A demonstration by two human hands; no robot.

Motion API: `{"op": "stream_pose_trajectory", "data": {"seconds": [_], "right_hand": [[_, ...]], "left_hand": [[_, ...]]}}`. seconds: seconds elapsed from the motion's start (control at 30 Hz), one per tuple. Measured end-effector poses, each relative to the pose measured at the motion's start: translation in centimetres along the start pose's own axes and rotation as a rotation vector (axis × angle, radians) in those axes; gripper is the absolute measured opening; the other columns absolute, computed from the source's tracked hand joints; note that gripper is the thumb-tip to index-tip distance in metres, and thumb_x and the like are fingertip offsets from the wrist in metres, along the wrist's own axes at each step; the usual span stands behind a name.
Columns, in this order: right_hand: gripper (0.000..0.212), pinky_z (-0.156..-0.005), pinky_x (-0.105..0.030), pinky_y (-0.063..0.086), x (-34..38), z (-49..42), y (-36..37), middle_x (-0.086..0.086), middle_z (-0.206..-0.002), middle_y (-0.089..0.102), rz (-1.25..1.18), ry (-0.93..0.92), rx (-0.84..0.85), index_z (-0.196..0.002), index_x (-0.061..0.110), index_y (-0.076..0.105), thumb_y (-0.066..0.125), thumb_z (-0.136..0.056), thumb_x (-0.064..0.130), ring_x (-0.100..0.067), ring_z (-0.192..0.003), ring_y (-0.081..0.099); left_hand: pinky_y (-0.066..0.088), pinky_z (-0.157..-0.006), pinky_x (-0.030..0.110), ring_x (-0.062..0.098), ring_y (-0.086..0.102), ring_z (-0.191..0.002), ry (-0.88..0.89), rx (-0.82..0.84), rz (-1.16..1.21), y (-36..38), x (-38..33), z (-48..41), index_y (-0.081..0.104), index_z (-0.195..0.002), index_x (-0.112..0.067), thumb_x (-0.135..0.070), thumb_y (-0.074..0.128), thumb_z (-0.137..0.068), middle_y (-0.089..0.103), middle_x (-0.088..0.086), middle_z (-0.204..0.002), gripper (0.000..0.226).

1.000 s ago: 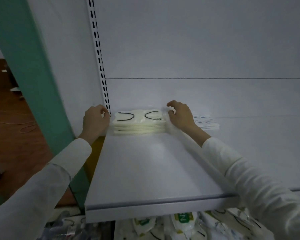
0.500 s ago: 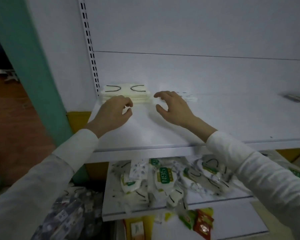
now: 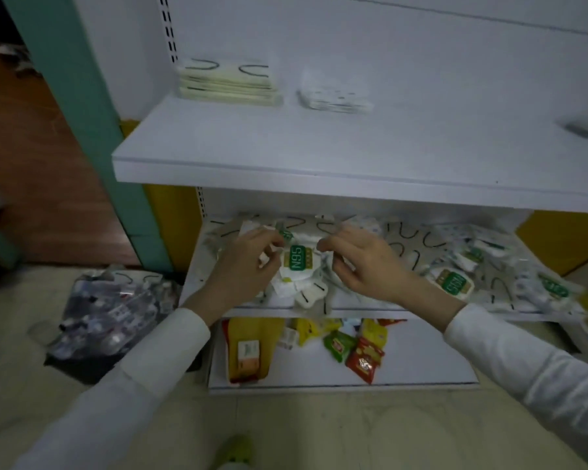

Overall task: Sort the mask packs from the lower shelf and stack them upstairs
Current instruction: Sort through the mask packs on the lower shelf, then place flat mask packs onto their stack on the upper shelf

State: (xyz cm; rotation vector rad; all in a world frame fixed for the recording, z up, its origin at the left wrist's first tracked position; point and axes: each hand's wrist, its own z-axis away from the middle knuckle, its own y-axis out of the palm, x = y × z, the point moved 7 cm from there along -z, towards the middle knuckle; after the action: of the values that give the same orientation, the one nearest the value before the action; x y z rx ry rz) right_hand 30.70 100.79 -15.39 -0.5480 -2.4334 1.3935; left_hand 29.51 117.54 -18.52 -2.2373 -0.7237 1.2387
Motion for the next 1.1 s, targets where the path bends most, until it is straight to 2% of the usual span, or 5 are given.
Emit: {"op": "stream_pose_trajectory", "data": {"seconds": [0.3, 0.5, 0.73, 0.97, 1.1], "right_hand": [[0.028, -0.056, -0.029, 0.05, -3.4, 5.2, 14.2, -0.006, -0.083, 0.066, -0.21, 0.328, 0.157, -0.093, 0.008, 0.064, 0.041, -0.078, 0.011, -0.019, -0.079, 0.057], [0.029, -0.066, -0.038, 0.056, -6.1, 3.3, 24.0, -0.013, -0.095, 0.07, -0.266, 0.501, 0.271, -0.1, 0.005, 0.069, 0.048, -0.08, 0.005, -0.032, -0.086, 0.065], [0.031, -0.09, -0.035, 0.045, -14.9, -3.9, 34.0, -0.022, -0.115, 0.064, -0.382, 1.216, 0.261, -0.11, -0.003, 0.064, 0.043, -0.097, 0.015, -0.036, -0.108, 0.059], [0.039, -0.094, -0.038, 0.048, -15.9, -5.5, 38.8, -0.013, -0.118, 0.062, -0.281, 1.45, 0.279, -0.115, 0.008, 0.061, 0.054, -0.086, 0.033, -0.031, -0.111, 0.059], [0.046, -0.097, -0.042, 0.047, -16.5, -4.9, 38.6, -0.012, -0.125, 0.058, -0.35, 1.566, 0.162, -0.123, 0.006, 0.051, 0.061, -0.086, 0.032, -0.032, -0.115, 0.056]], "left_hand": [[0.049, -0.07, 0.024, 0.014, 0.059, -0.078, -0.402, 0.178, -0.057, 4.9, 12.0, 7.8, 0.066, -0.094, -0.009, 0.0, 0.061, -0.084, 0.064, 0.005, -0.094, 0.014], [0.05, -0.068, 0.018, 0.008, 0.059, -0.072, -0.461, 0.232, -0.013, 7.4, 17.9, 8.7, 0.06, -0.085, -0.02, 0.004, 0.061, -0.083, 0.06, -0.002, -0.089, 0.023], [0.048, -0.067, 0.013, 0.004, 0.058, -0.072, -0.54, 0.201, -0.01, 6.2, 24.4, 8.3, 0.058, -0.084, -0.023, 0.003, 0.062, -0.083, 0.06, -0.005, -0.086, 0.026], [0.053, -0.068, 0.027, 0.011, 0.061, -0.077, -0.581, 0.167, 0.01, 5.5, 27.5, 8.0, 0.062, -0.086, -0.021, 0.002, 0.061, -0.084, 0.065, 0.0, -0.087, 0.022], [0.047, -0.065, 0.009, 0.001, 0.06, -0.075, -0.616, 0.184, 0.029, 6.2, 27.5, 8.3, 0.064, -0.089, -0.018, 0.0, 0.06, -0.086, 0.064, -0.002, -0.087, 0.018]]}}
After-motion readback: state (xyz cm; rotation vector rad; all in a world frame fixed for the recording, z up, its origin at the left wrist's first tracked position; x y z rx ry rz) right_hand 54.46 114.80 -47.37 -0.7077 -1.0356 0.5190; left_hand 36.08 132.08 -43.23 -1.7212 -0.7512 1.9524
